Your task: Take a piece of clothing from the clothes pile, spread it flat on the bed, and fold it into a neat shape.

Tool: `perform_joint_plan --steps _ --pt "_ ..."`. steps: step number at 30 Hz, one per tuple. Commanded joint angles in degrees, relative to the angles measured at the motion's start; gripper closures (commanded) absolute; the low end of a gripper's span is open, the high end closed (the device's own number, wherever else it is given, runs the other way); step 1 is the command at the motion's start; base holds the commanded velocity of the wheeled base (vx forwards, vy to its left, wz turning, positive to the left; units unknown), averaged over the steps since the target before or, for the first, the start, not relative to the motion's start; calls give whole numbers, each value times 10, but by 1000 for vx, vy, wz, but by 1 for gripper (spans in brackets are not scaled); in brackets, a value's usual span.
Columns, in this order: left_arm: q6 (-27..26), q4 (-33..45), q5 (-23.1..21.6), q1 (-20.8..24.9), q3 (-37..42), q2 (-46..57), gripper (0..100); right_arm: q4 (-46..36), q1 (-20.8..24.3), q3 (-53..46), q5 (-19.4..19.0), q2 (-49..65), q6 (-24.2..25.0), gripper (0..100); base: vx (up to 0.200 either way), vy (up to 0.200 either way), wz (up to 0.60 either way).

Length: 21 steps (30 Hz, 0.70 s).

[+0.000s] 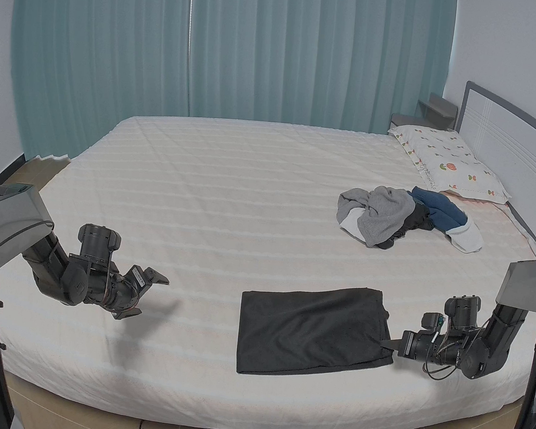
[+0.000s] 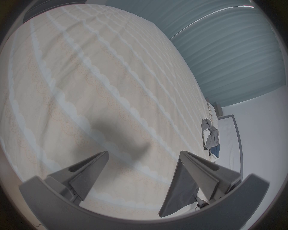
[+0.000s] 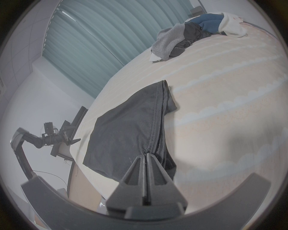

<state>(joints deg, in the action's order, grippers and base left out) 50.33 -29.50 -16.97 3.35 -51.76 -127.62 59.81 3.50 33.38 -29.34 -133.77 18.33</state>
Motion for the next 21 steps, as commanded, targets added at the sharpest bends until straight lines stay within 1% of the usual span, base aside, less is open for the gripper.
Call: perform_joint_plan --steps 1,8,13,20,21 --pt "0 0 0 0 0 -1 0 0 -9 -19 0 10 -16 100 0 0 0" --pt "0 0 0 0 0 -1 0 0 -28 -31 -2 17 -31 100 0 0 0" --pt "0 0 0 0 0 -1 0 0 -30 -43 -17 17 -45 100 0 0 0" --pt "0 0 0 0 0 -1 0 0 -38 -45 -18 15 -61 100 0 0 0" --pt "0 0 0 0 0 -1 0 0 -40 -46 -18 15 -69 100 0 0 0"
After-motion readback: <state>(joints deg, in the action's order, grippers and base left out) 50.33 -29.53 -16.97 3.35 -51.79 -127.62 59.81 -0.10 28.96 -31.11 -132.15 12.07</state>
